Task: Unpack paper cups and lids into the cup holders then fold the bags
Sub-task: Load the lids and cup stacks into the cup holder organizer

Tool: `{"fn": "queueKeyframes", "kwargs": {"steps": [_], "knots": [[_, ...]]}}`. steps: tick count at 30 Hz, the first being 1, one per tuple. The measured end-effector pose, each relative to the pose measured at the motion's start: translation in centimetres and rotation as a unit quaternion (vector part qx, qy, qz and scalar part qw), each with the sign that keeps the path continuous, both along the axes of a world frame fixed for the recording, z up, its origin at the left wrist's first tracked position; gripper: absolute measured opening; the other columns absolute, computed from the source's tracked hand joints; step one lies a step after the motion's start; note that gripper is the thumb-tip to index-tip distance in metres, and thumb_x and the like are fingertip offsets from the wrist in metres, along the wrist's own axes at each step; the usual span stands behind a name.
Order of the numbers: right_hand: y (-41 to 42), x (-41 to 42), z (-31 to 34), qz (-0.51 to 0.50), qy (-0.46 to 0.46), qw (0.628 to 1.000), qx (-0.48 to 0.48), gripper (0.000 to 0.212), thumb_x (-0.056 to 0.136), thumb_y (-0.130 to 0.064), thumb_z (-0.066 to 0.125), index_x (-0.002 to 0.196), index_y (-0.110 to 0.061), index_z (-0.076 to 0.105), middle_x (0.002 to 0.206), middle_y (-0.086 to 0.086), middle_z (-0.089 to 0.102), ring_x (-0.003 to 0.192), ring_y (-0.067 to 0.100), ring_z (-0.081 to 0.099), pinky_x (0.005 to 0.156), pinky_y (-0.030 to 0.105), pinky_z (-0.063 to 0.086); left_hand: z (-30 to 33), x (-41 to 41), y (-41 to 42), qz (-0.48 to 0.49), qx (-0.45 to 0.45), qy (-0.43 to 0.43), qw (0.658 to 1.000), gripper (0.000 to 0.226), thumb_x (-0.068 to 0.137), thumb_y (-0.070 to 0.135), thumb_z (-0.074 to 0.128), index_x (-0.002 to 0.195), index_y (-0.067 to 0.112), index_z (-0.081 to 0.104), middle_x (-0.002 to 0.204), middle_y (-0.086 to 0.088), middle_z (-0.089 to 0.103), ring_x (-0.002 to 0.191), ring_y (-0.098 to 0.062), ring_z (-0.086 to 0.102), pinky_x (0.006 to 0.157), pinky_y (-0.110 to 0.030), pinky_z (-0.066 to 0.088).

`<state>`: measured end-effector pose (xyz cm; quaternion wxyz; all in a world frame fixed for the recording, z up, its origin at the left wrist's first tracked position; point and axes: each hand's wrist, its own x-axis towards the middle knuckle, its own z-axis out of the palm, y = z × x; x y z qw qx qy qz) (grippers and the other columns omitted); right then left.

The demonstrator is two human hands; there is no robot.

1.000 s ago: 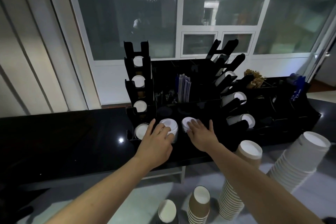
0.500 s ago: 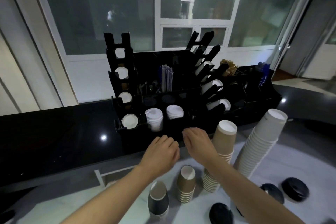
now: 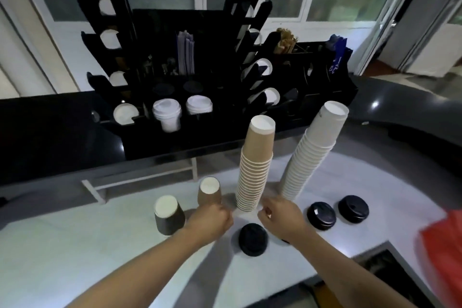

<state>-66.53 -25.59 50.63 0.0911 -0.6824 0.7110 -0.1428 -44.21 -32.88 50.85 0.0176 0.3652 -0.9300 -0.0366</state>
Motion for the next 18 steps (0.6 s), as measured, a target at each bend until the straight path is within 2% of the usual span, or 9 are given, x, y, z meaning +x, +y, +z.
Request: {"fn": "queueKeyframes", "kwargs": {"steps": [2, 5, 7, 9, 11, 12, 14, 16, 18], "knots": [[0.5, -1.8, -1.9, -0.001, 0.005, 0.999, 0.047, 0.026, 0.085, -0.036, 0.051, 0.07, -0.014, 0.047, 0.069, 0.001, 0.055, 0.065, 0.023, 0.051, 0.055, 0.034, 0.031, -1.6, -1.4, 1.4, 0.024, 0.006, -0.04, 0.999, 0.022, 0.096, 0.029, 0.058, 0.089, 0.011, 0.068, 0.086, -0.01, 0.071, 0.076, -0.03, 0.069, 0.056, -0.033, 0.043], [0.9, -2.8, -4.4, 0.041, -0.007, 0.996, 0.083, 0.029, 0.086, -0.037, 0.047, 0.067, -0.017, 0.037, 0.064, -0.002, 0.045, 0.061, 0.018, 0.042, 0.051, 0.032, 0.023, -4.4, -2.8, 3.6, 0.086, 0.07, -0.019, 0.994, 0.029, 0.104, 0.032, 0.041, 0.1, 0.013, 0.063, 0.106, -0.009, 0.067, 0.097, -0.03, 0.064, 0.068, -0.035, 0.037], [0.7, -2.7, -5.7, 0.079, -0.024, 0.992, 0.094, 0.029, 0.089, -0.034, 0.045, 0.068, -0.019, 0.031, 0.063, -0.004, 0.036, 0.061, 0.018, 0.038, 0.055, 0.035, 0.023, -5.3, -3.0, 4.9, 0.12, 0.081, -0.021, 0.989, 0.027, 0.103, 0.032, 0.041, 0.103, 0.014, 0.061, 0.11, -0.006, 0.063, 0.103, -0.028, 0.061, 0.071, -0.036, 0.037], [0.6, -2.3, -6.9, 0.1, -0.019, 0.99, 0.095, 0.024, 0.092, -0.032, 0.044, 0.074, -0.019, 0.036, 0.07, -0.004, 0.04, 0.07, 0.021, 0.042, 0.065, 0.034, 0.028, -6.1, -2.8, 6.1, 0.155, 0.105, -0.03, 0.982, 0.025, 0.102, 0.031, 0.04, 0.105, 0.014, 0.059, 0.111, -0.006, 0.06, 0.105, -0.028, 0.058, 0.077, -0.038, 0.042], [0.7, -1.7, -8.4, 0.123, 0.012, 0.987, 0.101, 0.025, 0.096, -0.043, 0.042, 0.097, -0.021, 0.053, 0.1, -0.001, 0.054, 0.096, 0.024, 0.051, 0.08, 0.037, 0.038, -6.8, -2.4, 7.2, 0.183, 0.115, -0.036, 0.976, 0.028, 0.103, 0.033, 0.038, 0.103, 0.015, 0.059, 0.108, -0.006, 0.059, 0.103, -0.029, 0.057, 0.077, -0.04, 0.045], [0.9, -1.4, -9.1, 0.132, 0.029, 0.983, 0.127, 0.038, 0.094, -0.053, 0.042, 0.12, -0.026, 0.054, 0.125, 0.001, 0.052, 0.117, 0.027, 0.048, 0.094, 0.041, 0.04, -7.0, -2.1, 7.6, 0.192, 0.119, -0.037, 0.974, 0.029, 0.103, 0.033, 0.037, 0.101, 0.015, 0.059, 0.106, -0.006, 0.059, 0.101, -0.029, 0.057, 0.077, -0.04, 0.045], [1.0, -0.9, -10.4, 0.148, 0.038, 0.969, 0.193, 0.073, 0.087, -0.066, 0.048, 0.151, -0.037, 0.028, 0.16, 0.003, 0.022, 0.146, 0.031, 0.025, 0.115, 0.052, 0.029, -7.4, -1.5, 8.1, 0.196, 0.125, -0.034, 0.972, 0.028, 0.103, 0.032, 0.037, 0.1, 0.015, 0.058, 0.104, -0.006, 0.06, 0.099, -0.029, 0.058, 0.076, -0.041, 0.045], [1.1, -0.6, -11.5, 0.159, 0.05, 0.958, 0.233, 0.085, 0.086, -0.064, 0.055, 0.156, -0.042, 0.012, 0.167, 0.006, 0.003, 0.152, 0.034, 0.014, 0.12, 0.056, 0.022, -7.8, -1.0, 8.4, 0.189, 0.124, -0.041, 0.973, 0.025, 0.101, 0.028, 0.038, 0.103, 0.015, 0.059, 0.105, -0.006, 0.06, 0.1, -0.028, 0.058, 0.077, -0.04, 0.045], [1.2, -0.3, -12.4, 0.154, 0.075, 0.956, 0.238, 0.084, 0.089, -0.056, 0.059, 0.156, -0.041, 0.011, 0.166, 0.01, 0.003, 0.15, 0.037, 0.018, 0.12, 0.055, 0.022, -7.8, -0.6, 8.5, 0.184, 0.119, -0.039, 0.975, 0.024, 0.099, 0.024, 0.039, 0.105, 0.015, 0.06, 0.107, -0.006, 0.061, 0.1, -0.027, 0.057, 0.078, -0.038, 0.045]]}}
